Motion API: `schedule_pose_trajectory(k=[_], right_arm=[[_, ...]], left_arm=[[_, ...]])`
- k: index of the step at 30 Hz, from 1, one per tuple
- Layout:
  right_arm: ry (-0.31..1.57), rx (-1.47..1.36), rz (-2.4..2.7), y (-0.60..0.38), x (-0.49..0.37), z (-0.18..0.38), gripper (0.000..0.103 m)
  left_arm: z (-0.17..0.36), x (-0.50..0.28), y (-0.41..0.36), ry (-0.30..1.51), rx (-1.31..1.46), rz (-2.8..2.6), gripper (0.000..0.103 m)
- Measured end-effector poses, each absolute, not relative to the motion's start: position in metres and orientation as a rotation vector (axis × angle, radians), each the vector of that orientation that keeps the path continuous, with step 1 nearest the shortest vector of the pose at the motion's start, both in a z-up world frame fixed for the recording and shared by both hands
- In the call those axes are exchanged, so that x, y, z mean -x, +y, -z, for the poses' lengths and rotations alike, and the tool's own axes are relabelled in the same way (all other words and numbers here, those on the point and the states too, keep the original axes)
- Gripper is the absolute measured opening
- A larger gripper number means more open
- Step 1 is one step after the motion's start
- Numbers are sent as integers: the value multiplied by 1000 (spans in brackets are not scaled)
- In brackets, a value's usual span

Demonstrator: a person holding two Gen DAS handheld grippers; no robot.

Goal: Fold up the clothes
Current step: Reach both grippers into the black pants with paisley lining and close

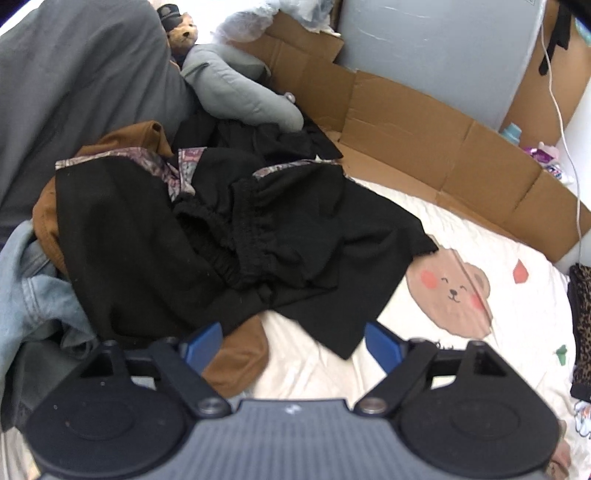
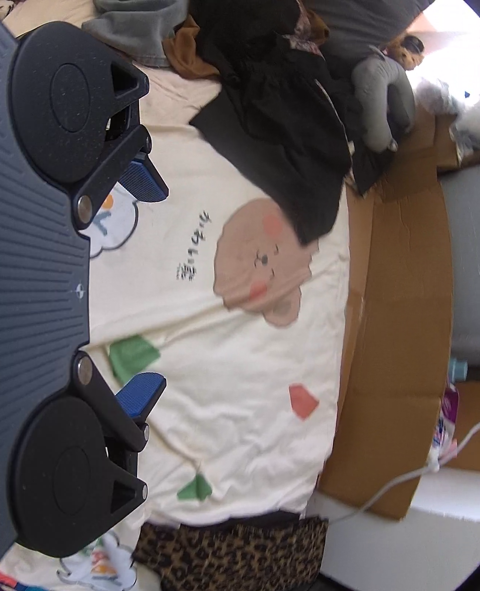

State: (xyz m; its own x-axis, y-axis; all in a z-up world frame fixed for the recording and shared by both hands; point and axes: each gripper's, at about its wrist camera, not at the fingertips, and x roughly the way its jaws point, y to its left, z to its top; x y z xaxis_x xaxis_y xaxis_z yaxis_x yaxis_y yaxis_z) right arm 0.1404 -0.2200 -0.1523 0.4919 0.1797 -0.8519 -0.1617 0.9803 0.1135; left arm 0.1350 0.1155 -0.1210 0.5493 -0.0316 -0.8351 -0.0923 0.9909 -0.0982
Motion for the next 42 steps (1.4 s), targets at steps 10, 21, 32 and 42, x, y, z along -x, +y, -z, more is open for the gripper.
schedule_pose_trajectory(k=[10, 21, 32, 42], right_arm=[[1061, -153, -300, -194, -141, 197, 80], [1057, -144, -362, -159, -150, 219, 80], [1036, -179, -391, -126, -163, 223, 64], [1002, -270, -473, -63, -218, 235, 64]], left_arm=[[162, -142, 136, 875, 143, -75, 75], [169, -169, 164, 832, 133, -115, 74], [188, -234, 193, 811, 109, -202, 46], [205, -270, 216, 799, 80, -217, 59]])
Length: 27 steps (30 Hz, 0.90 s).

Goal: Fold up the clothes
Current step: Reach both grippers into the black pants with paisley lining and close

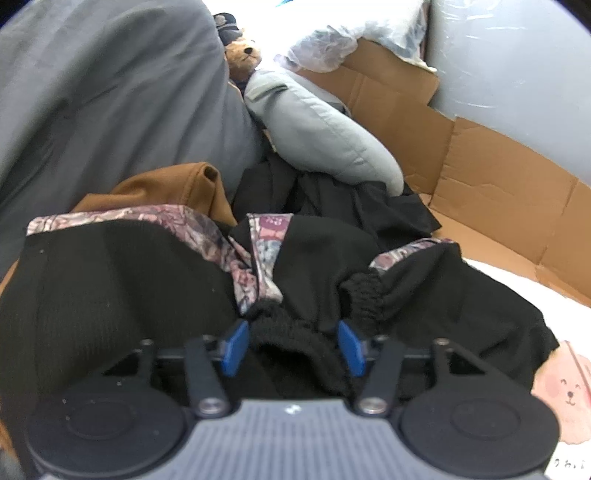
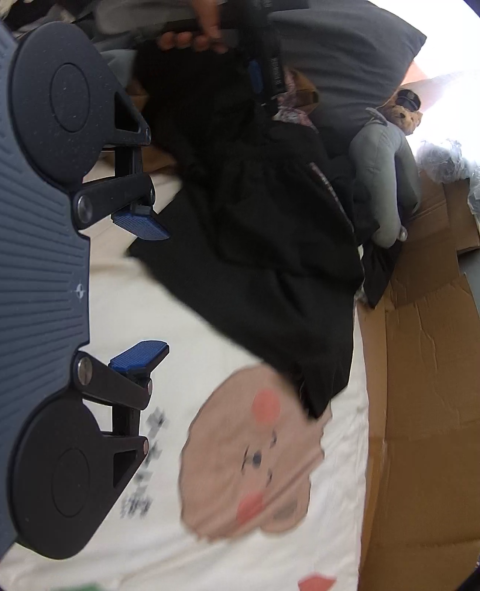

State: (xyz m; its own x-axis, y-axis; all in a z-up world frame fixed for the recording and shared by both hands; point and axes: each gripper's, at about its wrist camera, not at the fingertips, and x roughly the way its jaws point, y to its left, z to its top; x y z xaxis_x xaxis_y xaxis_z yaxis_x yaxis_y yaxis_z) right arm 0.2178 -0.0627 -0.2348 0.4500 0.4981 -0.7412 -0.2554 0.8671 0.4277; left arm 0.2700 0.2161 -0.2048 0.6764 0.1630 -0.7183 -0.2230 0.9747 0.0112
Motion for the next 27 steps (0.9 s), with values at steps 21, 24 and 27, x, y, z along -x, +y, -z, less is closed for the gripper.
schedule_pose_trajectory(k=[21, 24, 27], right_arm=[[1075, -325, -530, 36, -310, 292, 75], [1102, -358, -568, 45, -317, 299, 68], [1137, -383, -560, 49, -325, 307, 42]], left_arm=[[235, -303, 242, 881, 132, -178, 44], [235, -301, 245, 884, 161, -176, 25], [233, -296, 249, 889, 194, -176, 17]])
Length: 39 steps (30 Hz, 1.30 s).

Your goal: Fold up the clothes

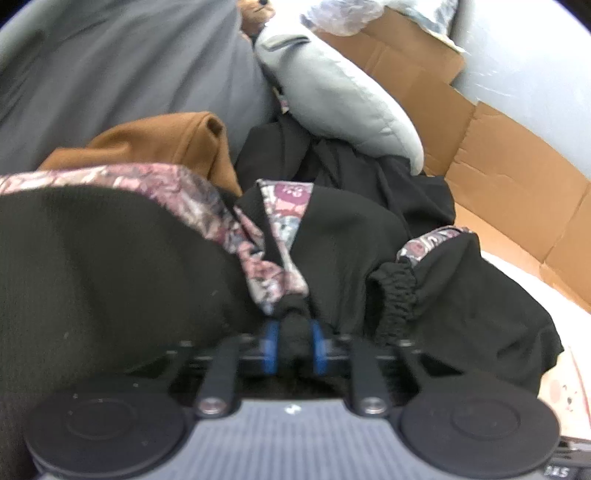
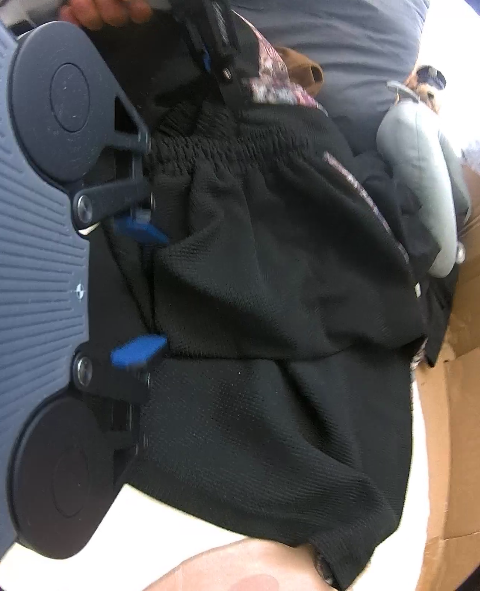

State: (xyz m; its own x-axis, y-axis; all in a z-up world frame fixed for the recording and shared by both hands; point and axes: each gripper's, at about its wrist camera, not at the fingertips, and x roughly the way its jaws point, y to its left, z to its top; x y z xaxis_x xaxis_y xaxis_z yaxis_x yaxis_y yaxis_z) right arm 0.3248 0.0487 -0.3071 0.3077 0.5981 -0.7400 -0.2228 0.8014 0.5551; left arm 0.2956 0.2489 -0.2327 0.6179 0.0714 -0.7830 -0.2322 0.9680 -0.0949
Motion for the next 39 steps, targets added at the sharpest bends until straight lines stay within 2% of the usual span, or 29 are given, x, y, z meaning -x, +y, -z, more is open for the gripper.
schedule_pose_trajectory(k=[1, 3, 14, 29, 36, 39], right_arm=[[1144, -397, -557, 49, -327, 310, 25], [1147, -450, -565, 45, -331, 312, 1], [989, -474, -509, -12, -352, 265, 0], [934, -347, -433, -96, -355, 242, 1], [993, -384, -337, -143, -322, 252, 6], [1012, -436, -306, -160, -292, 260, 22]], left_arm=[[231, -293, 248, 888, 198, -173, 17], [226, -286, 244, 881, 188, -164, 16], [213, -234, 220, 872, 282, -122, 14], [234, -160, 110, 911, 540, -4, 14], [266, -152, 72, 960, 573, 69, 15], [278, -149, 71, 1005, 545, 63, 21]])
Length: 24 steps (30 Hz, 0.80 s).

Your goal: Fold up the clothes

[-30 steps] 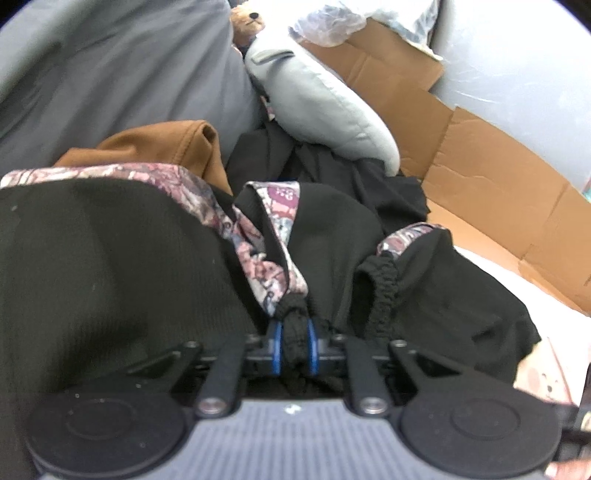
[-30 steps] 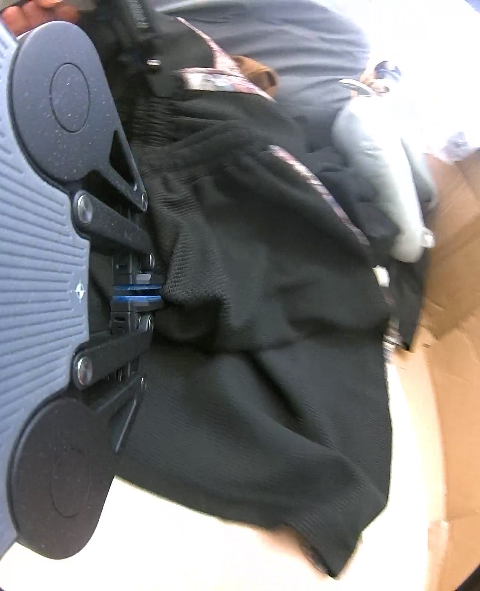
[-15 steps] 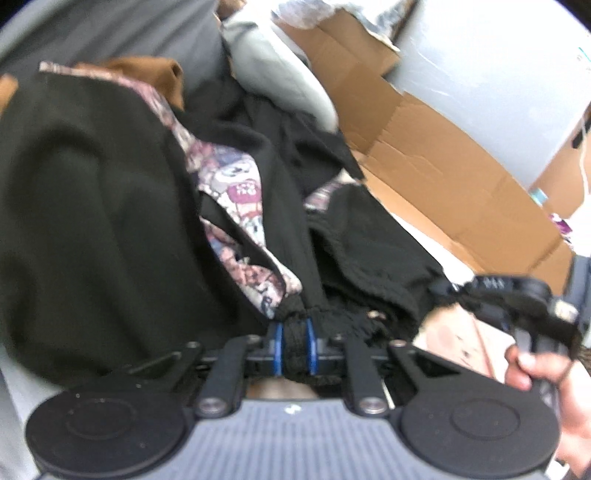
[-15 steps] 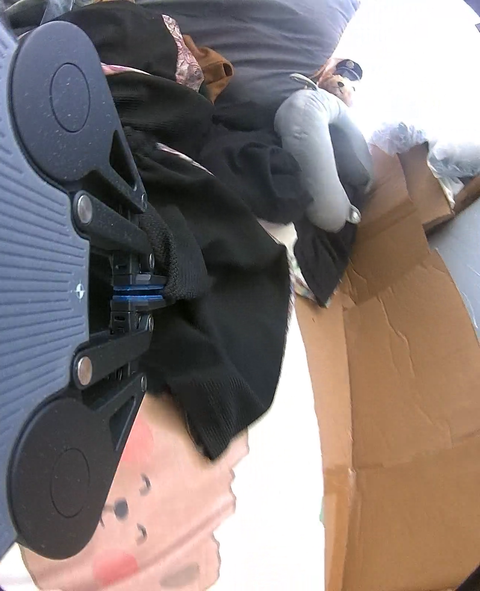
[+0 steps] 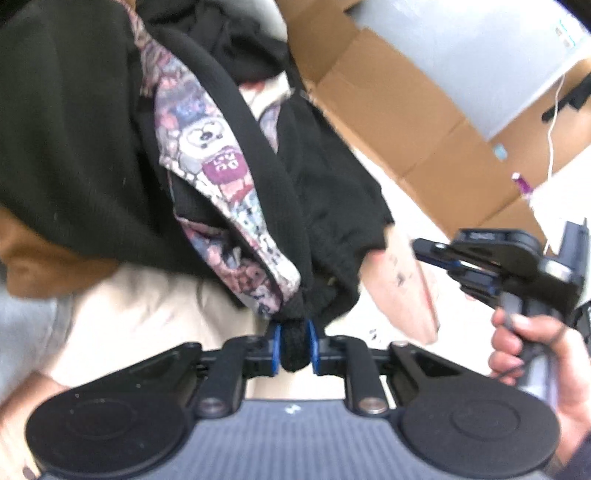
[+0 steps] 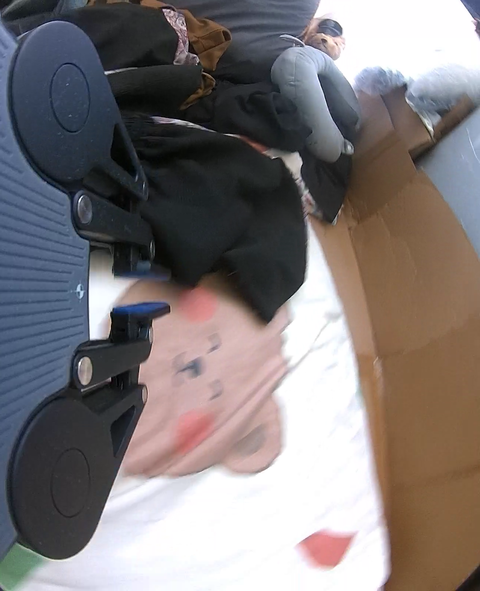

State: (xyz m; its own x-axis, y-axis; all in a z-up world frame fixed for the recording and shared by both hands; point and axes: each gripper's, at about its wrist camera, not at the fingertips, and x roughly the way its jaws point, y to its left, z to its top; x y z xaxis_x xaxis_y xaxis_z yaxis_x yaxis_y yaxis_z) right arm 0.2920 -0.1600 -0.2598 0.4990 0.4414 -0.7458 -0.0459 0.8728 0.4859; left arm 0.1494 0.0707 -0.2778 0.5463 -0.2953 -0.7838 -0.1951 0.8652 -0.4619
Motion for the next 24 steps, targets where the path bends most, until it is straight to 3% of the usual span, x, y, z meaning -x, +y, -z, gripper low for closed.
schedule_pose_trajectory(k=[4, 9, 11, 15, 24], right_arm=[[1057, -502, -317, -159, -252, 272, 36], [1132, -571, -393, -141, -211, 286, 39], [1159, -603, -411, -132, -199, 293, 51], [1199, -671, -422, -113, -183, 307, 59], [1221, -833, -437, -81, -177, 334, 65]], left_arm=[[277, -139, 81, 1024, 508, 53, 23], [262, -126, 99, 982, 437, 33, 40], [258, -120, 106, 970, 421, 19, 41], [250, -112, 120, 951, 405, -12, 42], [253, -115, 131, 936, 388, -64, 43]])
